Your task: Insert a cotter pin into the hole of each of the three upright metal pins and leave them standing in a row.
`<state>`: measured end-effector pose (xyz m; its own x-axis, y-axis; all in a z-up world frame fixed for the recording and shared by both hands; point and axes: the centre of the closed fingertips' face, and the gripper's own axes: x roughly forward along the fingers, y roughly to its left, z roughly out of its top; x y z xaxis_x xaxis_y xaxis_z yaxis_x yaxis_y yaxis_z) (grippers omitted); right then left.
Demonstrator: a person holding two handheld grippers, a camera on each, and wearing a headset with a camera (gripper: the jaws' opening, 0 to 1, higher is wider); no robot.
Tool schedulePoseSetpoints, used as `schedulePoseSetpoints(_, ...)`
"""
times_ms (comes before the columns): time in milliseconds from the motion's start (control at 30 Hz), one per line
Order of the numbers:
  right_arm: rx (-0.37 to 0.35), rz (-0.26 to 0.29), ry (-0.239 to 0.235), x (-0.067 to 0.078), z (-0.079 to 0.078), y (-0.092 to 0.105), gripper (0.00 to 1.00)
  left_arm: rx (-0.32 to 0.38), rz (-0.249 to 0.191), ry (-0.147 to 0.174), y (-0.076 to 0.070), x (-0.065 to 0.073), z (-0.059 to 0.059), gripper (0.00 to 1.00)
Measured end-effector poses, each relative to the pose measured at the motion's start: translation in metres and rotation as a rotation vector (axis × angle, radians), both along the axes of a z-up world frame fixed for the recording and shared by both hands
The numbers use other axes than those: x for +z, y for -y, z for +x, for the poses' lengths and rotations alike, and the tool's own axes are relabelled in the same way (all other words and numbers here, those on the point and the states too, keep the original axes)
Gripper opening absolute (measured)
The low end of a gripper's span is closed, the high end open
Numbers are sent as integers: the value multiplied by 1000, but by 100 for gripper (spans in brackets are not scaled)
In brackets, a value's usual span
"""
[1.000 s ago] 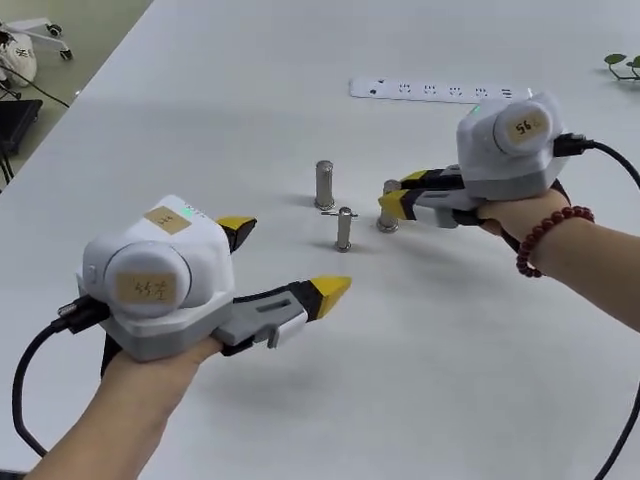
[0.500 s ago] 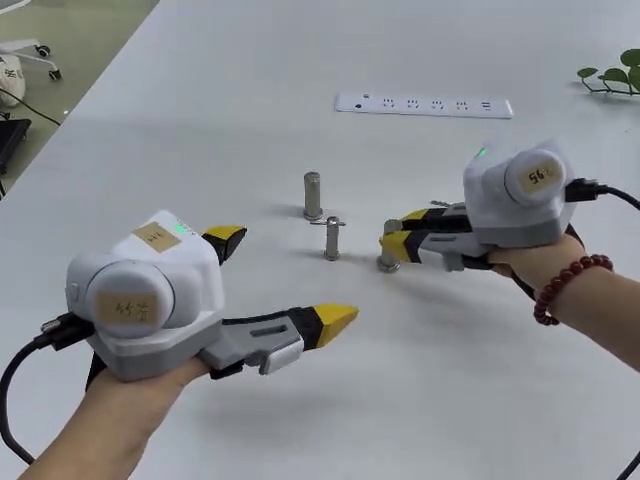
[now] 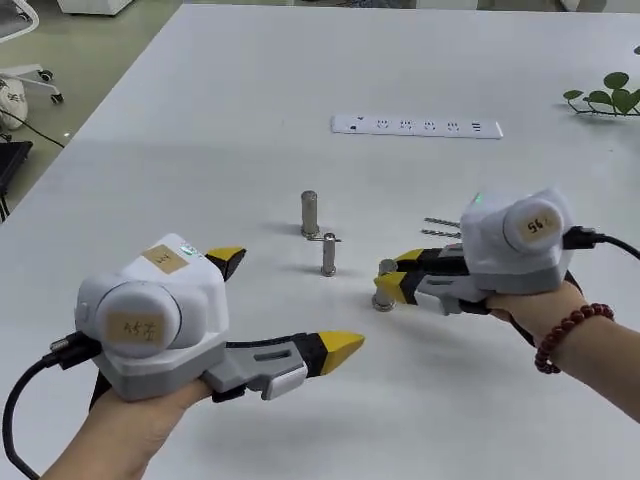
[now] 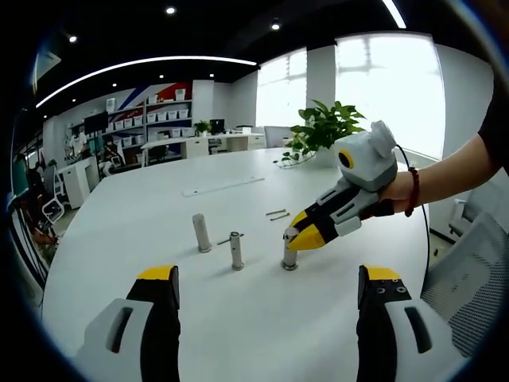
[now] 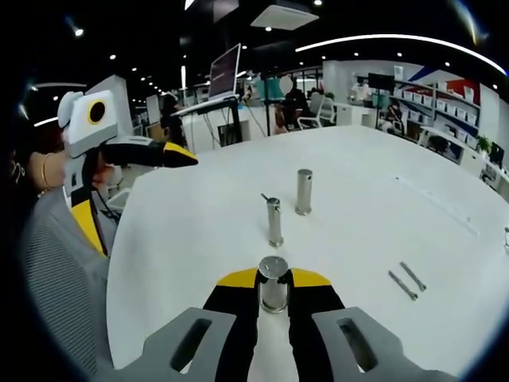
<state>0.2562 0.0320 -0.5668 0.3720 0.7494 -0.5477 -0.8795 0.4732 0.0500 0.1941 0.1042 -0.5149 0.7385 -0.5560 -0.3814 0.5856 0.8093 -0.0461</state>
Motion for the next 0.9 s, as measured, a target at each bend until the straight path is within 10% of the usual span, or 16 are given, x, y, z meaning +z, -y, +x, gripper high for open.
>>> schedulePoseSetpoints(900, 84, -32, -23, 13, -23, 21, 21, 10, 10, -10, -4, 0, -8, 93)
